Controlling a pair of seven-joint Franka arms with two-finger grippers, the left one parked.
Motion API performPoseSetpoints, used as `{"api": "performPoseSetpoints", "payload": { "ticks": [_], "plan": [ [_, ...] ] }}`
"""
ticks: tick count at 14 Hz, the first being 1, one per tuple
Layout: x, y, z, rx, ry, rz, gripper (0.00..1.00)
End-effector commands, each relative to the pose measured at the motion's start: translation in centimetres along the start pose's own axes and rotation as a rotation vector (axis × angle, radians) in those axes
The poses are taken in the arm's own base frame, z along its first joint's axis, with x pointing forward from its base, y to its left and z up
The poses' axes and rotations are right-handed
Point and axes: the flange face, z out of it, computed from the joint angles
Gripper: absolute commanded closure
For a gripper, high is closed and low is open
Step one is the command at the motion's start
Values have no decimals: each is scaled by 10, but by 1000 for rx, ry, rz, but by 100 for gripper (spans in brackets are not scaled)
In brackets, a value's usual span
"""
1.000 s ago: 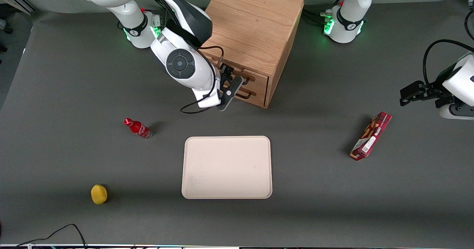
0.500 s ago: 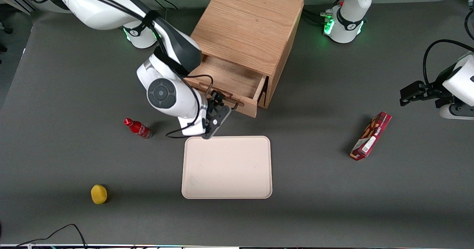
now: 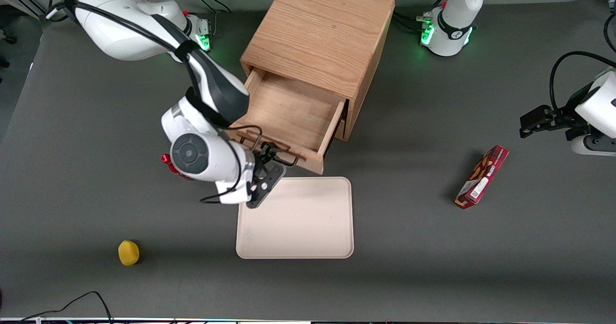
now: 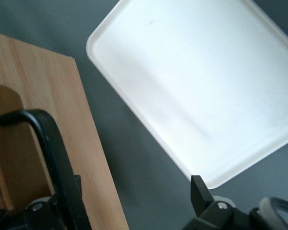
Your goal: Open upper drawer
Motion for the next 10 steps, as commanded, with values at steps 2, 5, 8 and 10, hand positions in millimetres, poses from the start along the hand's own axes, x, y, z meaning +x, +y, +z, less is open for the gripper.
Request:
{"api": "performPoseSetpoints", "payload": {
  "ticks": [2, 5, 8, 10],
  "plan": [
    [6, 31, -6, -30, 7, -31, 0],
    [8, 56, -8, -40, 32, -33, 0],
    [3, 73, -23, -51, 45, -35, 0],
    [1, 74, -34, -50, 43, -34, 0]
  ]
}}
